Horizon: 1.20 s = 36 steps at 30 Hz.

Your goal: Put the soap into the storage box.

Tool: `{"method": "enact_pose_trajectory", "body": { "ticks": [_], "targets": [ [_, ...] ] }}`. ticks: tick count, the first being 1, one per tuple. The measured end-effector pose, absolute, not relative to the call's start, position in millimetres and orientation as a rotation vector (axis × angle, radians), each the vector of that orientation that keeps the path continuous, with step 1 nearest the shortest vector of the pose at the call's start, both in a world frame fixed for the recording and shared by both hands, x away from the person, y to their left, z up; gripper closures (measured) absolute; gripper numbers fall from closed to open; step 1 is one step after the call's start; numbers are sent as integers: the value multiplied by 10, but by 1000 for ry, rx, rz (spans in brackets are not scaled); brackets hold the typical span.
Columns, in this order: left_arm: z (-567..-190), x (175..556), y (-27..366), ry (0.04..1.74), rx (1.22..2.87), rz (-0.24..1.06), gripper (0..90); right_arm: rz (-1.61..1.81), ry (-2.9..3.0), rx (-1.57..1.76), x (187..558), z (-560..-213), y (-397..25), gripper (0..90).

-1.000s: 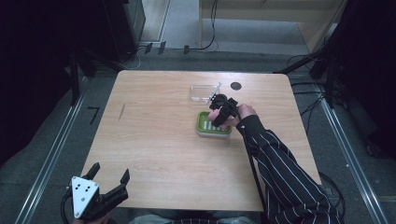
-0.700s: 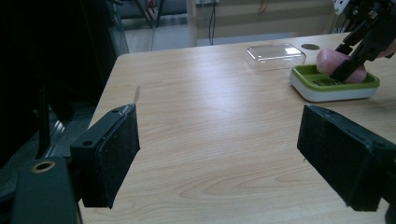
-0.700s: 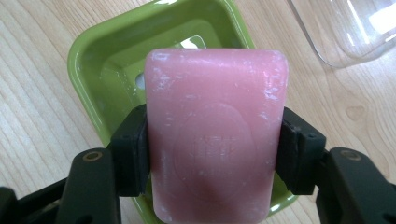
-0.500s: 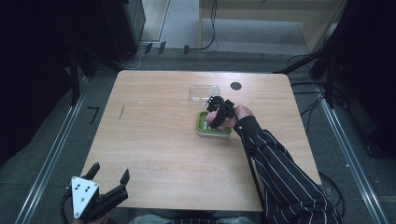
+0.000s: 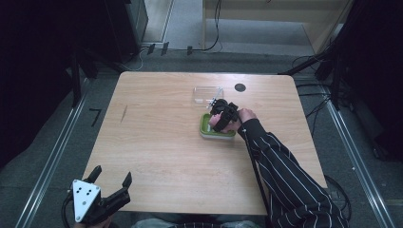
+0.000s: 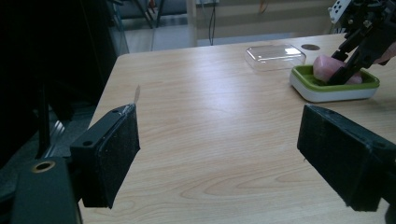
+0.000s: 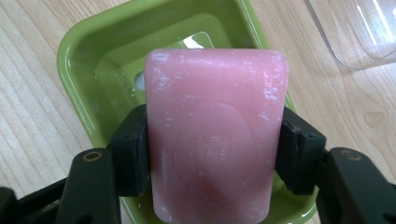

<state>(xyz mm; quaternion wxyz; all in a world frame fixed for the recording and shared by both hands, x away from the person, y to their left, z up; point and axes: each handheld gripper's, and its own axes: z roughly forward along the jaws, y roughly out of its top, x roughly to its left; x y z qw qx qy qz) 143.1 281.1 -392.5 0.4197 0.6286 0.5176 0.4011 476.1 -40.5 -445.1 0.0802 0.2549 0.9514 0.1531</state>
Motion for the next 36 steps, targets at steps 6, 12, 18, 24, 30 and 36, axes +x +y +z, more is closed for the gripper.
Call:
{"method": "enact_pose_trajectory", "body": {
  "ticks": [6, 12, 18, 24, 30, 36],
  "targets": [
    [-3924, 1432, 2810, 1296, 1576, 1007, 133, 447, 2853, 759, 4760, -4466, -404, 384],
    [-3924, 1433, 2808, 1295, 1578, 1006, 134, 455, 2855, 758, 4766, -4471, -414, 382],
    [-3924, 1435, 2806, 1294, 1577, 1006, 133, 481, 2850, 749, 4758, -4465, -413, 378],
    [-3923, 1437, 2802, 1293, 1581, 1007, 134, 494, 2847, 745, 4754, -4444, -427, 377],
    [-3922, 1449, 2798, 1293, 1576, 1003, 133, 512, 2839, 748, 4744, -4397, -458, 345],
    [-3925, 1485, 2767, 1285, 1598, 1003, 134, 513, 2825, 784, 4732, -4352, -494, 254]
  ]
}}
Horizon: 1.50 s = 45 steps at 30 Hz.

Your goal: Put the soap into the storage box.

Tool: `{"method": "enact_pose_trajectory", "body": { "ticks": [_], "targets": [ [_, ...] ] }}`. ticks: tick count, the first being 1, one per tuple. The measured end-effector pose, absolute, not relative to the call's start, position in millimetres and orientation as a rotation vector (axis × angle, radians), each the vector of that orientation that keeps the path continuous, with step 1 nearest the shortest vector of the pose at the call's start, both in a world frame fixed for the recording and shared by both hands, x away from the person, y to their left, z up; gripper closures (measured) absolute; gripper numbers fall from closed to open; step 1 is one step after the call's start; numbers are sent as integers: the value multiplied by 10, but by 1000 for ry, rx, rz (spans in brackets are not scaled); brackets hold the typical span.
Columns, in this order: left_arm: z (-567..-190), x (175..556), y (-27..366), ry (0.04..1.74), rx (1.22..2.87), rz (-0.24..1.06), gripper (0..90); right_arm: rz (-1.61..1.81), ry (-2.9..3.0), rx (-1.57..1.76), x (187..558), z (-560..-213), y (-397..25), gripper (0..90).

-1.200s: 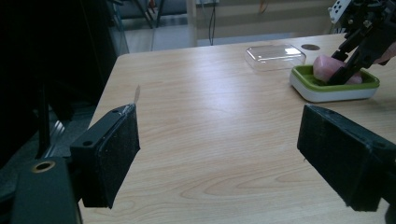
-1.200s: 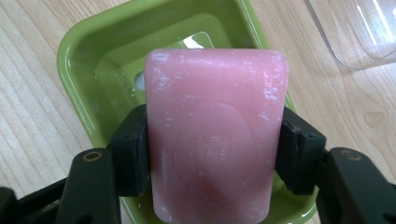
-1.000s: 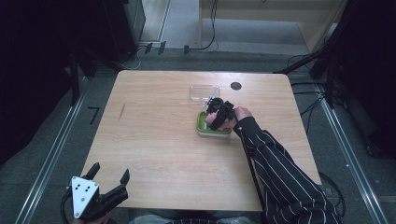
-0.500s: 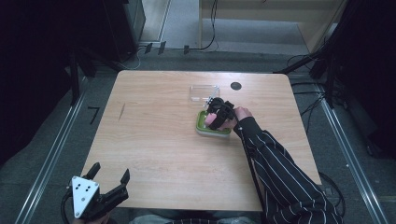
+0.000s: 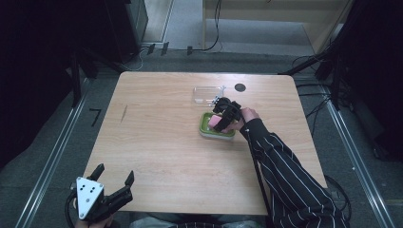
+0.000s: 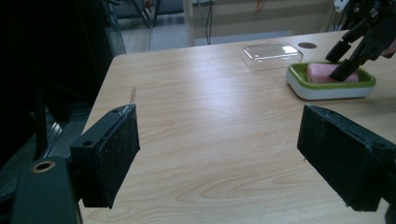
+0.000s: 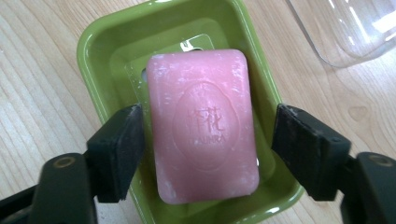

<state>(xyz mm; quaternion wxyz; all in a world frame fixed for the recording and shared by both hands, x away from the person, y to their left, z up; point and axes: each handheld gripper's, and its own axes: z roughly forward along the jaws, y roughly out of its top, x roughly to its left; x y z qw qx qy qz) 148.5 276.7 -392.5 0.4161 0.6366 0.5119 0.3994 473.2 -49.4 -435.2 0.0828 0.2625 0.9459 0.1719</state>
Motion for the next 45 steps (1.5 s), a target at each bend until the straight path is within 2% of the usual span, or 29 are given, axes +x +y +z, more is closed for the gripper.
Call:
{"method": "enact_pose_trajectory", "body": {
  "ticks": [8, 21, 45],
  "targets": [
    [-3913, 1465, 2763, 1280, 1586, 997, 133, 506, 2818, 831, 4693, -4295, -527, 140],
    [-3919, 1512, 2745, 1264, 1599, 983, 133, 482, 2812, 916, 4570, -4181, -641, 65],
    [-3923, 1598, 2695, 1232, 1612, 964, 133, 316, 2825, 958, 4093, -4073, -822, 42]
  ]
}}
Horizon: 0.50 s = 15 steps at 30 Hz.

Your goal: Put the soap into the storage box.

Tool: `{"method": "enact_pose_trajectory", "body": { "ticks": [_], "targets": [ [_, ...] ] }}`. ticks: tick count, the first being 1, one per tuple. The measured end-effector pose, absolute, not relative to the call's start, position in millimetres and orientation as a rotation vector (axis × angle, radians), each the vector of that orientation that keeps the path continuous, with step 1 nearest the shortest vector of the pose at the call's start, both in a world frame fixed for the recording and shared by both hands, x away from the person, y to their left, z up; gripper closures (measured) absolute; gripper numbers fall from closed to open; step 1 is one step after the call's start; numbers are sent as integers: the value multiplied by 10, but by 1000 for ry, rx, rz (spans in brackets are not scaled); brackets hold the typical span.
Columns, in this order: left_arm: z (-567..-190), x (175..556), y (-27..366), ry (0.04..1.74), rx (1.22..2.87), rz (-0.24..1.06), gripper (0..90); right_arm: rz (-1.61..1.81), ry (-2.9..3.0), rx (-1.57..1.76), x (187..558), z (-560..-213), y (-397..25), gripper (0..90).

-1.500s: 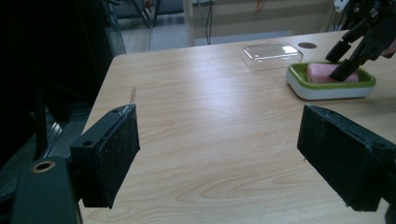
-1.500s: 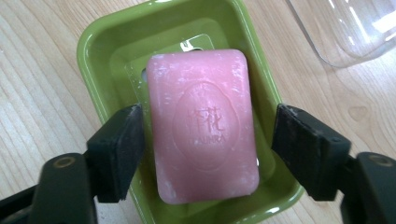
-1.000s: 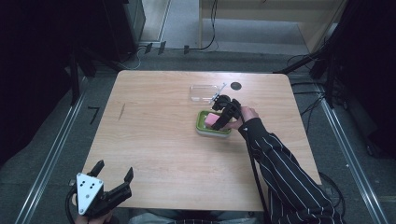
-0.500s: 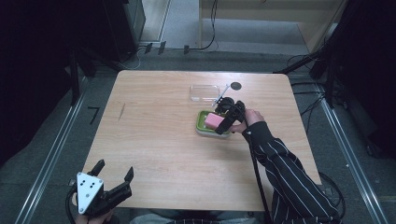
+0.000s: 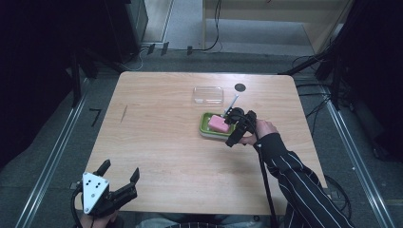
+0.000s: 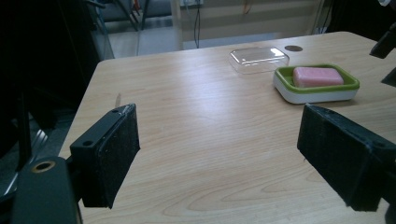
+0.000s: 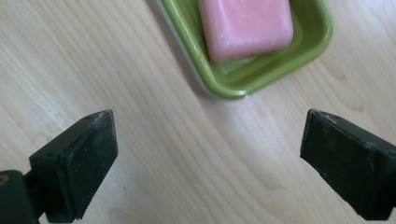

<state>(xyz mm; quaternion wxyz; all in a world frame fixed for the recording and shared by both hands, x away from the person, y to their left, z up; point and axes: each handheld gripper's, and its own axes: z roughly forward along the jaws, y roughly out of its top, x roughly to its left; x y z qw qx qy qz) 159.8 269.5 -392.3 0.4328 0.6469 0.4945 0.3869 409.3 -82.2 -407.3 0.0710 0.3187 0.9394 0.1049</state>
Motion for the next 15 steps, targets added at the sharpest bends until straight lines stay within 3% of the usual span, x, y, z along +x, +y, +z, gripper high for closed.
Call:
{"method": "enact_pose_trajectory", "body": {
  "ticks": [15],
  "targets": [
    [-3923, 1672, 2644, 1204, 1628, 945, 133, 201, 2843, 1038, 3811, -4181, -1097, 41]
  ]
}}
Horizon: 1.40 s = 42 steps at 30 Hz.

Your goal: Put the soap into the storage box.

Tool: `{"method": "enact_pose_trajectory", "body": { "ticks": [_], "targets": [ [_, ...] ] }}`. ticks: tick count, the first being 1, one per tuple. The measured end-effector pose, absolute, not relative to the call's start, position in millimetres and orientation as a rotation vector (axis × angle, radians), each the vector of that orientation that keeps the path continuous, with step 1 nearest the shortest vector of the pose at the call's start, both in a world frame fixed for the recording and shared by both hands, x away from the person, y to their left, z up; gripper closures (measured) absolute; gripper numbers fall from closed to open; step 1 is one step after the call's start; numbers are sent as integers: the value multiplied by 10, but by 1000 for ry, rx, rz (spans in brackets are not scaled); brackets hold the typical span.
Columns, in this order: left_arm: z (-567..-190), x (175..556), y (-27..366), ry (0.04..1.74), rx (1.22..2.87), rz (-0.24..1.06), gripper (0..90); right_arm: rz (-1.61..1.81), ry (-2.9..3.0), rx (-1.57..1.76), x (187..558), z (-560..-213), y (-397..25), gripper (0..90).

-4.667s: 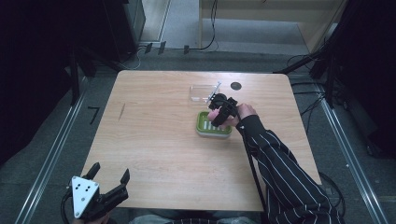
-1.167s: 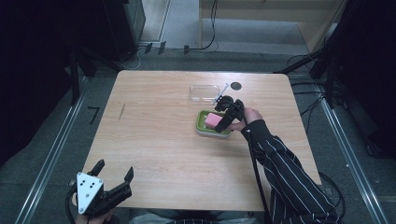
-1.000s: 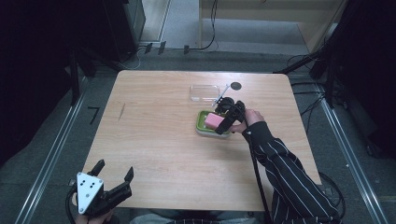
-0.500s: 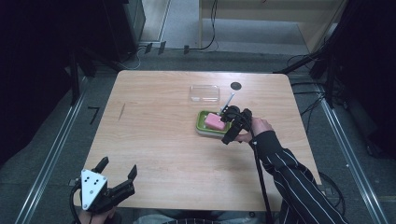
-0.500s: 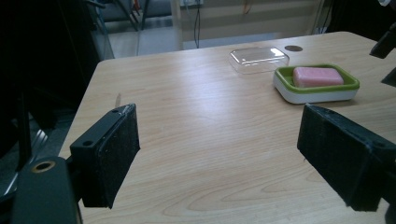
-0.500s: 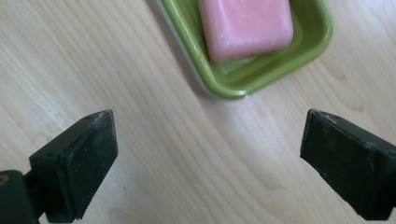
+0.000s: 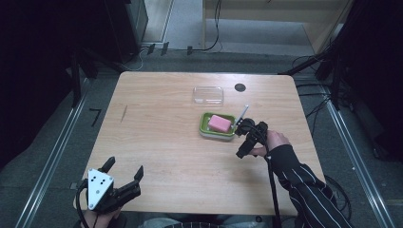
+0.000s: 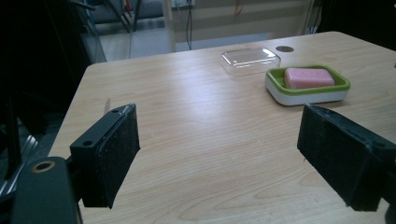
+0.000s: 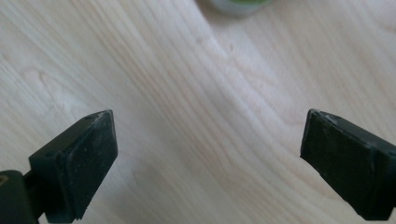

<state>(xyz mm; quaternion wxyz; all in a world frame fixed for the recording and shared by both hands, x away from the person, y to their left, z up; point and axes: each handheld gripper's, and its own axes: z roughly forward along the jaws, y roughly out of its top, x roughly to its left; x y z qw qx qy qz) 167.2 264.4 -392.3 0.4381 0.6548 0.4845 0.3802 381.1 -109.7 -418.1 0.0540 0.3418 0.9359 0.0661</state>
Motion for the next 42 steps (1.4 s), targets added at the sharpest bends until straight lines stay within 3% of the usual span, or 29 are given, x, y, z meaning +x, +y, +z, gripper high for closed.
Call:
{"method": "enact_pose_trajectory", "body": {
  "ticks": [42],
  "targets": [
    [-3928, 1827, 2525, 1152, 1653, 902, 133, 84, 2807, 1181, 3021, -4573, -1782, 45]
  ]
}}
